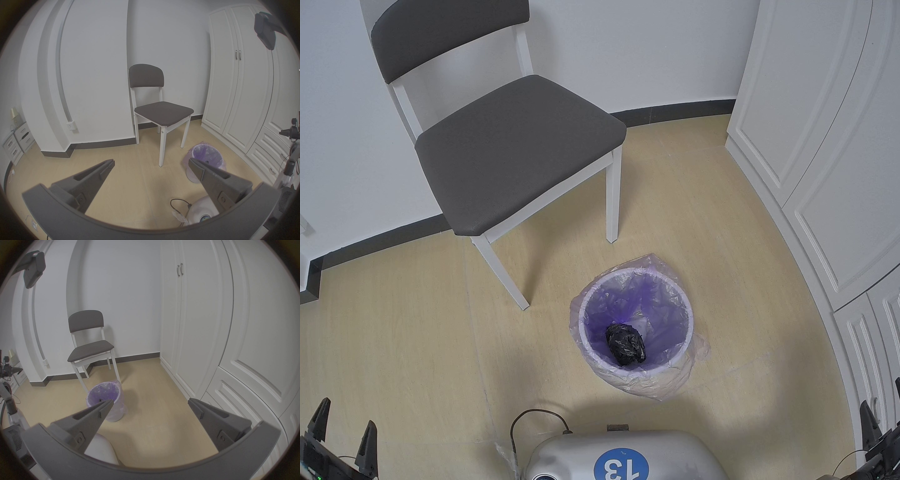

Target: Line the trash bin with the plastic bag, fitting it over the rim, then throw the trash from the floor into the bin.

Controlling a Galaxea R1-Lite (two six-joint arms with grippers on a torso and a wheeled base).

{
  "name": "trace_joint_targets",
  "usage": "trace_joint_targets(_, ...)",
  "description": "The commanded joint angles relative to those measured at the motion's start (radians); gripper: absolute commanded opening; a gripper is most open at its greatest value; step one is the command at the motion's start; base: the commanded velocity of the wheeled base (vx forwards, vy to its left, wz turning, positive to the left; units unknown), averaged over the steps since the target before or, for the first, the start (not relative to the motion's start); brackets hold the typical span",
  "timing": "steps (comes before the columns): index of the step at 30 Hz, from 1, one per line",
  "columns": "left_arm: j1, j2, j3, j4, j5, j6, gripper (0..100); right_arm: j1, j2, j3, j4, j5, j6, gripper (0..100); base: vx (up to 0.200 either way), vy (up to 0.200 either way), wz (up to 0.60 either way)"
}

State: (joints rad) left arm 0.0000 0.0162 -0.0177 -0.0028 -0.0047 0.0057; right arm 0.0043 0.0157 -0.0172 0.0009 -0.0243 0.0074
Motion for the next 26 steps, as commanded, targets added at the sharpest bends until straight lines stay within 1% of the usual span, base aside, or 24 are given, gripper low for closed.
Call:
trace_joint_targets(1, 0.0, -0.015, 0.018, 0.0, 0.0, 0.0, 100, 0.0, -0.011, 0.017, -0.001, -0.002, 0.003, 100, 0.0, 0.0, 0.0)
trace_joint_targets(26, 0.0, -0.015, 0.018, 0.0, 0.0, 0.0, 100, 0.0, -0.011, 0.017, -0.001, -0.002, 0.005, 100, 0.0, 0.0, 0.0)
